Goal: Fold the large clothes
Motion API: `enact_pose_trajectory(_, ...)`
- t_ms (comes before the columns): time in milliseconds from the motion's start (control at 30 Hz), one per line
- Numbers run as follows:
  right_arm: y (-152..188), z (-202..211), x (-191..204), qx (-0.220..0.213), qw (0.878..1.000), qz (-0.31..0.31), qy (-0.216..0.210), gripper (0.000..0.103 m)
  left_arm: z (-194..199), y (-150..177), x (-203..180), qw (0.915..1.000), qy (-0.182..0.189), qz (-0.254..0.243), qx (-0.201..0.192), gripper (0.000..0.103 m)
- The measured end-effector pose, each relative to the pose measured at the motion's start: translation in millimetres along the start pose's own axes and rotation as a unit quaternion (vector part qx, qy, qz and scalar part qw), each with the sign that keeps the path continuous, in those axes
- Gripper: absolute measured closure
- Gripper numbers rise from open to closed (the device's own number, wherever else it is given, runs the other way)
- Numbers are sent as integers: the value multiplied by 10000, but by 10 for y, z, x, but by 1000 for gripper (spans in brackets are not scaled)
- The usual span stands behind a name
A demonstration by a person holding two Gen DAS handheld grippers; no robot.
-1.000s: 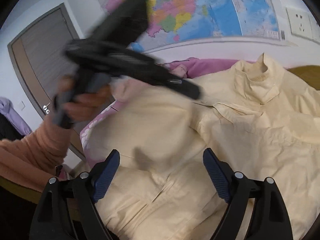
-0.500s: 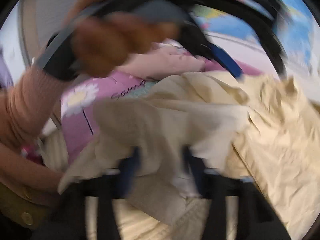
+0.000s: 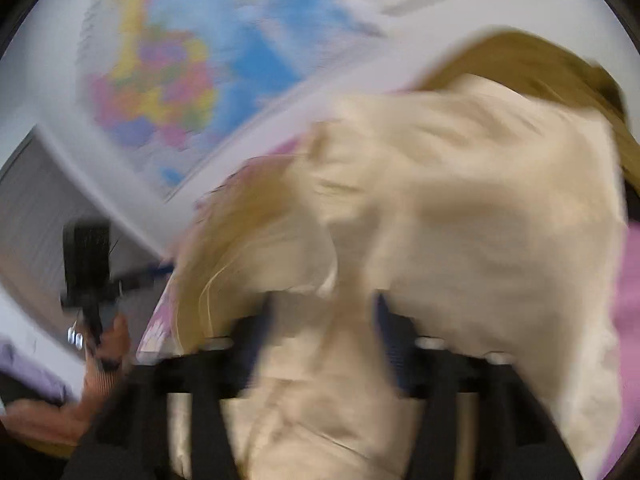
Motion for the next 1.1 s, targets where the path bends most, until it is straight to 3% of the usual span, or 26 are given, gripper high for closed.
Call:
enact_pose_trajectory(100,18,221,-156,-260,9977,-531,-337,25,-193,174,122,9995,5,173,258,29)
enact_pose_trajectory(167,23,320,-93,-370,9981,-387,-316,5,-238,204,156,9995,-15,186,252,29)
enact_pose_trajectory(233,22,272,51,-293,9989,-175,-316,5,-232,187,141,9997,50,156,207,29)
enact_pose_trajectory(333,21,63,154,27,9989,293,370,5,-246,106,87,9998,45,70,159,29)
enact_pose_trajectory(400,4,-41,147,194,9965,422,693,23,-287,51,31,9998,12,-23,181,29)
enact_pose_trajectory(467,29,-155,78,469,9954,381,741,90,-367,-8,-56,9995,19,-178,269,29)
enact_pose_trajectory(500,19,-169,48,473,9942,430,865,98,-423,-34,-102,9991,19,-266,315,29)
enact_pose_trajectory(567,7,-44,35,219,9933,535,1003,100,-546,-85,-165,9986,-109,-346,385,30)
enact_pose_trajectory(700,-78,333,162,-496,9871,930,1208,100,-732,-236,-182,9981,-111,-324,503,36)
enact_pose_trajectory(733,-77,341,133,-469,9874,895,1220,99,-764,-260,-182,9981,-109,-314,514,36)
enact_pose_trajectory(800,-40,205,-63,37,9893,621,1316,92,-836,-303,-134,9980,-211,-203,569,36)
enact_pose_trajectory(867,5,145,-303,274,9861,313,1606,66,-901,-287,-91,9974,-177,-92,694,36)
enact_pose_trajectory(967,16,243,-345,175,9885,140,1495,60,-922,-240,-43,9973,-28,50,737,36)
enact_pose_trajectory(1100,-20,469,-40,-305,9815,678,1765,58,-747,-218,-5,9984,41,236,510,30)
Point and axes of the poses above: each gripper's, at about its wrist camera, not at the fingertips, and z roughly against the way its jaws point, x to its left, y to its underside, the point moved 6 cm from there along -z, roughly the way its jaws point, and after that the axes turned 1 degree about x, right-handed, at the moved point
